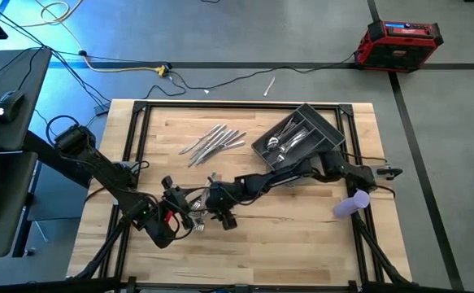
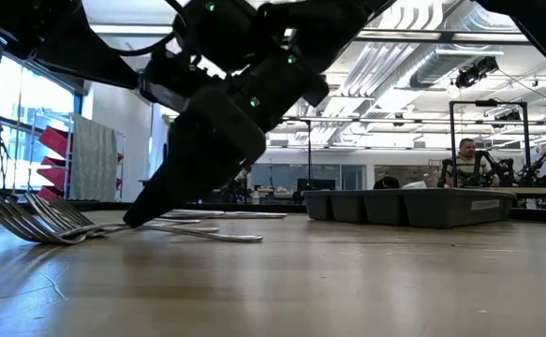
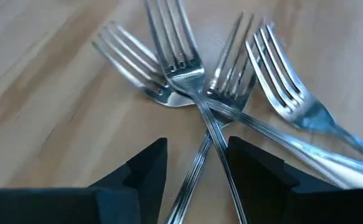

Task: Sort silverware
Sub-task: Put the fork in the silverware tray

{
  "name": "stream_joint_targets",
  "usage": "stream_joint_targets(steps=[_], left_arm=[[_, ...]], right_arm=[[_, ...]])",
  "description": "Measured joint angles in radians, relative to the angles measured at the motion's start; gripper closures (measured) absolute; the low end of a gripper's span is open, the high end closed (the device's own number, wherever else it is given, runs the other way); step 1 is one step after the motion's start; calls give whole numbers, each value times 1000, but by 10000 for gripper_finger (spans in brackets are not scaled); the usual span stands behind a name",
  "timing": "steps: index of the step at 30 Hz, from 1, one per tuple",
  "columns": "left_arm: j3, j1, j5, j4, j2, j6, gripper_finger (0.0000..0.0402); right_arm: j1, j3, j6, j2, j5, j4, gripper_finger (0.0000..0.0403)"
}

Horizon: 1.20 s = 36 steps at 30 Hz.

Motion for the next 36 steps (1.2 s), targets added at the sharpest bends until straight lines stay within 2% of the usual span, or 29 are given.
stream_joint_targets(steps=[7,14,23,27,36], left_arm=[[0,0,2,0,0,-1,298],[0,1,2,0,0,-2,298],[0,1,3,0,0,-3,298],[0,1,3,0,0,-5,298],[0,1,16,0,0,-9,298]], right_arm=[[48,-2,114,1,184,-24,245],[62,-2,169,1,194,-34,255],[59,6,170,-16,182,-69,361],[59,21,165,-39,181,-117,394],[68,25,174,-88,202,-198,399]])
